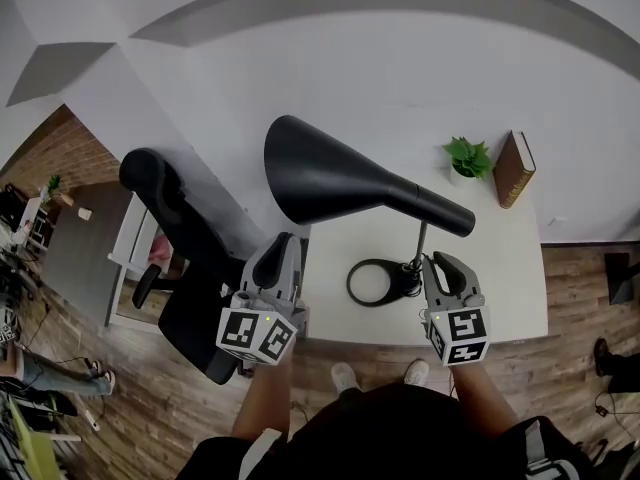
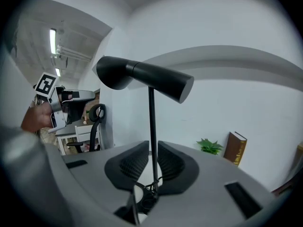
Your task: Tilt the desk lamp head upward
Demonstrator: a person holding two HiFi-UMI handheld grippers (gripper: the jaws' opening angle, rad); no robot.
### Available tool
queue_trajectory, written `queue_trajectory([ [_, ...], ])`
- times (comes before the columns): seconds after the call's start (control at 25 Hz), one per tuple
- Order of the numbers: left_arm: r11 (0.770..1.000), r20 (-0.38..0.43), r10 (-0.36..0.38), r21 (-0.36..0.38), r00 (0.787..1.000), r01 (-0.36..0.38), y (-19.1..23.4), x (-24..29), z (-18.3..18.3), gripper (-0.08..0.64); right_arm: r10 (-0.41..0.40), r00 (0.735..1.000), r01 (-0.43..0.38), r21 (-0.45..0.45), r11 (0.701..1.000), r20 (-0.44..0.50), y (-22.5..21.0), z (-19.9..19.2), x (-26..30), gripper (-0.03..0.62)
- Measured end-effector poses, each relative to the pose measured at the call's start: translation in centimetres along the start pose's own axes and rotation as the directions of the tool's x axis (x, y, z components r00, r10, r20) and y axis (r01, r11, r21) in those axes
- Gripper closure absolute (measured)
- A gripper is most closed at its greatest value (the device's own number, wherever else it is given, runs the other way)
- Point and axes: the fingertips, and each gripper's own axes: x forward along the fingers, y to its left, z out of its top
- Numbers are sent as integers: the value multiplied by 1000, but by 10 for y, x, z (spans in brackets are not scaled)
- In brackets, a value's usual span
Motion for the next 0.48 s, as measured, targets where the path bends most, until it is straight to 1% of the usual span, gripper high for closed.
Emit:
queue_trajectory([
  [0.08,1000,-26,1,-11,1000,-1,-5,1,-10,549,-2,1000,2,-14,1000,-14,0,-4,1,559],
  [0.16,1000,-65,-10,-6,998,9,-12,2,-19,552,-5,1000,4,-22,1000,-25,0,-8,1,585],
  [0.24,1000,-128,-11,20,992,13,-19,3,-32,552,-1,1000,1,-29,1000,-31,1,-9,0,591],
  [0.36,998,-221,-3,61,975,17,-25,5,-52,554,9,999,-10,-41,999,-40,3,-9,3,592],
  [0.48,997,-238,-15,67,971,32,-32,8,-59,554,10,999,-11,-51,999,-34,2,-6,4,592],
])
